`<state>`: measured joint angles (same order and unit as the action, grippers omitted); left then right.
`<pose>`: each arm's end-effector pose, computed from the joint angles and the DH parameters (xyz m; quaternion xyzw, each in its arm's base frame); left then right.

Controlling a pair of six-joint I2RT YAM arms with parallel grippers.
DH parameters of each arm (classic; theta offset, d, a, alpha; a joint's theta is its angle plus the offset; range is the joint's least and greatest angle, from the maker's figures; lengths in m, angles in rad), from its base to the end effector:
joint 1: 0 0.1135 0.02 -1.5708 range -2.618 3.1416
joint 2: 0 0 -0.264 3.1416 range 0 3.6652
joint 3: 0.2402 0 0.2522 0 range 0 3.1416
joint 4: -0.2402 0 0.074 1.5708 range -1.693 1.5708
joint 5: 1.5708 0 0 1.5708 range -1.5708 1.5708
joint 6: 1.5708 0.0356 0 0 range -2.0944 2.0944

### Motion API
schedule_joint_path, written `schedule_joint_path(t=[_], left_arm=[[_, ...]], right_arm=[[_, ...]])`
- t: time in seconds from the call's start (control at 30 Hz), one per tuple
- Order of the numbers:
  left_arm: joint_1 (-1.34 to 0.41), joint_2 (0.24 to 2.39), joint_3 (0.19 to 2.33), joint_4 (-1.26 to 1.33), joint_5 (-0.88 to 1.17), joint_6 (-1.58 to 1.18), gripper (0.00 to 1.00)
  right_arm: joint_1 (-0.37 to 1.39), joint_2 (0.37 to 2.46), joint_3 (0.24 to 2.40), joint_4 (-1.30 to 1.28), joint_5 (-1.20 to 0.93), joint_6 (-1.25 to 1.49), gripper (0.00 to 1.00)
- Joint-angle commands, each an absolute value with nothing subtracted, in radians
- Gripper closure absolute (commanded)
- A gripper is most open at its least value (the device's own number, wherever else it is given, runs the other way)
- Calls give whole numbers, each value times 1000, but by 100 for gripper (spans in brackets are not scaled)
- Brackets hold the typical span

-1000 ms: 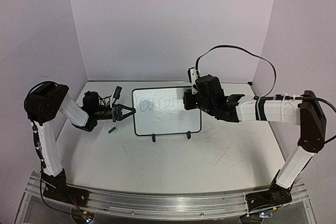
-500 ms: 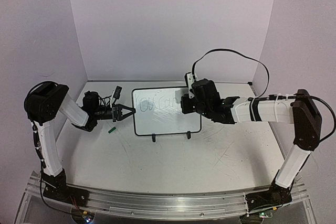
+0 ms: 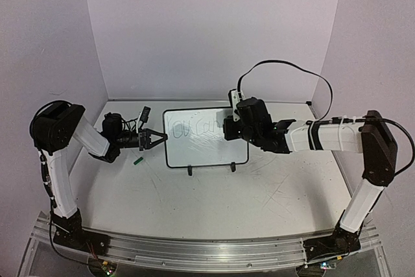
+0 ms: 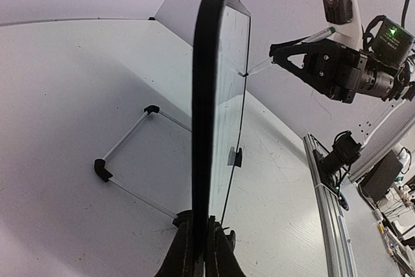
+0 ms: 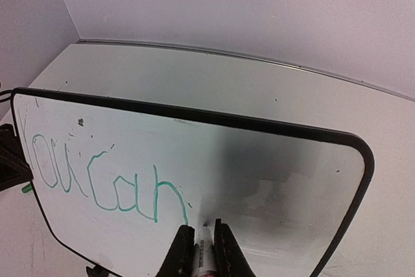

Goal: Write a sentence on the whiteboard

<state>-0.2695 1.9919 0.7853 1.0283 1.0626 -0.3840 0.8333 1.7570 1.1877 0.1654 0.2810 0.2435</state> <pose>0.3398 -0.1261 0.1307 0.2866 0.6790 -0.5456 0.3989 0.2810 0.2946 0.2489 -0.1663 0.8131 0.1794 0.5282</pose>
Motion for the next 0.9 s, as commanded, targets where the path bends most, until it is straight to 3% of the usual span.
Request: schedule_joint_path(t=[0.0, 0.7, 0.87], left_arm=[[-259, 1972, 804, 1002, 1023, -367, 100], [-260, 1960, 800, 996, 1028, -363, 100], [-260, 1952, 795, 995, 1026, -360, 100]], right_arm=[[828, 1772, 1201, 189, 319, 264, 100], [933, 1804, 1274, 156, 246, 308, 100], [933, 1708, 1237, 184, 287, 282, 100]])
